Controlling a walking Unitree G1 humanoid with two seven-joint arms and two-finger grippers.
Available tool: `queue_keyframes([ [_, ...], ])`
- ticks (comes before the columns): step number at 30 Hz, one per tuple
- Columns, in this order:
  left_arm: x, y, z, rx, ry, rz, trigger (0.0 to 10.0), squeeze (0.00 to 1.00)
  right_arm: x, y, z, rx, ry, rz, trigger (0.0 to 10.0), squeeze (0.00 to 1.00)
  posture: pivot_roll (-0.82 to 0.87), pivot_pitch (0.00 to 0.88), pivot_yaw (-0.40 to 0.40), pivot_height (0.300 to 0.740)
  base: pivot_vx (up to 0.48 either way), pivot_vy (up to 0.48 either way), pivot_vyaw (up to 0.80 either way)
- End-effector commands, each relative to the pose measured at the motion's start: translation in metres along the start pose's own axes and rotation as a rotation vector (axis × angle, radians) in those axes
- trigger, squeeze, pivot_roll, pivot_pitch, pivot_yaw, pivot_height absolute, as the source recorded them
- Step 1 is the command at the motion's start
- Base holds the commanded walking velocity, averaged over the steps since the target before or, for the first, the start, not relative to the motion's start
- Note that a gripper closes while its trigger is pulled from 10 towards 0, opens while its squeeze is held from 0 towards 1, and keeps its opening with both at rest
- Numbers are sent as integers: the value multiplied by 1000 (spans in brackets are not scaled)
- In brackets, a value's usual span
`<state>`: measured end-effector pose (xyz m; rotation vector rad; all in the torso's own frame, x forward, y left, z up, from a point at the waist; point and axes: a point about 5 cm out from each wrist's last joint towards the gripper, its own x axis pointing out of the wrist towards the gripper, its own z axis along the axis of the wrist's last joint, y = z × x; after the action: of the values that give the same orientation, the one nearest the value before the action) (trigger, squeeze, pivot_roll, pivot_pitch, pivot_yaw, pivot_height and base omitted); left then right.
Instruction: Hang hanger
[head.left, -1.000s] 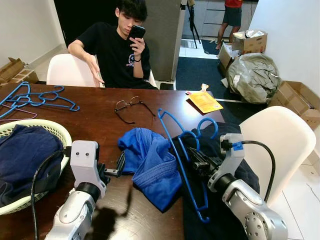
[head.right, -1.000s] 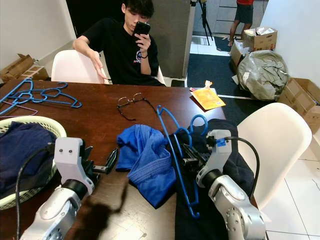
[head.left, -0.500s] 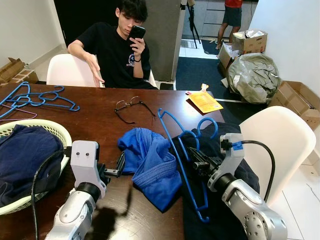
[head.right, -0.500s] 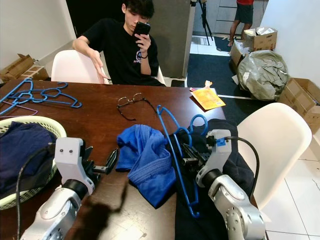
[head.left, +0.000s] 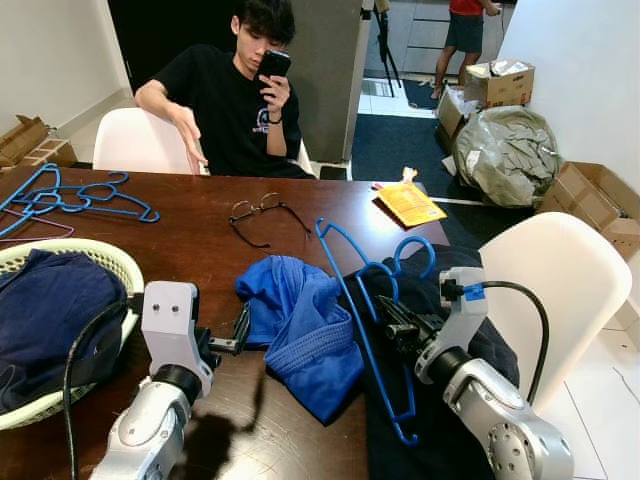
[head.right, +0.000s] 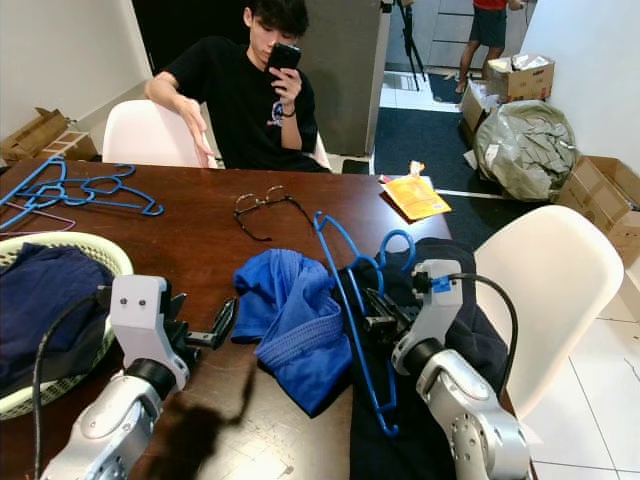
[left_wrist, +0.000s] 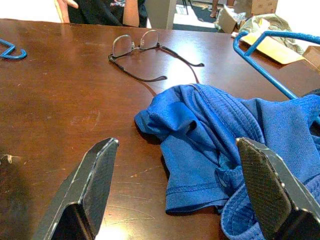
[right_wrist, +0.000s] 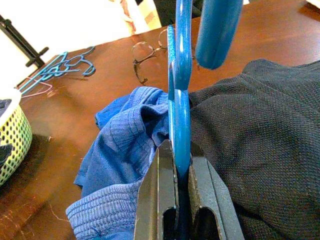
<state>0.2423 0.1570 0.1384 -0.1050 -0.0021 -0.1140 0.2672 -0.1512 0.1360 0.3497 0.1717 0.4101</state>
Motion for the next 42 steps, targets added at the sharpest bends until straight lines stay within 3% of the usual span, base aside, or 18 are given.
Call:
queue_keyframes([
  [1, 0, 2, -2, -14, 1, 11, 10000, 0, 1, 0, 0, 0, -3, 1, 10000, 0, 58, 35, -37, 740, 0, 0, 0],
  [42, 2, 2, -4, -17, 6, 5, 10000, 0, 3, 0, -2, 1, 2, 8, 10000, 0, 56, 13, -34, 740, 0, 0, 0],
])
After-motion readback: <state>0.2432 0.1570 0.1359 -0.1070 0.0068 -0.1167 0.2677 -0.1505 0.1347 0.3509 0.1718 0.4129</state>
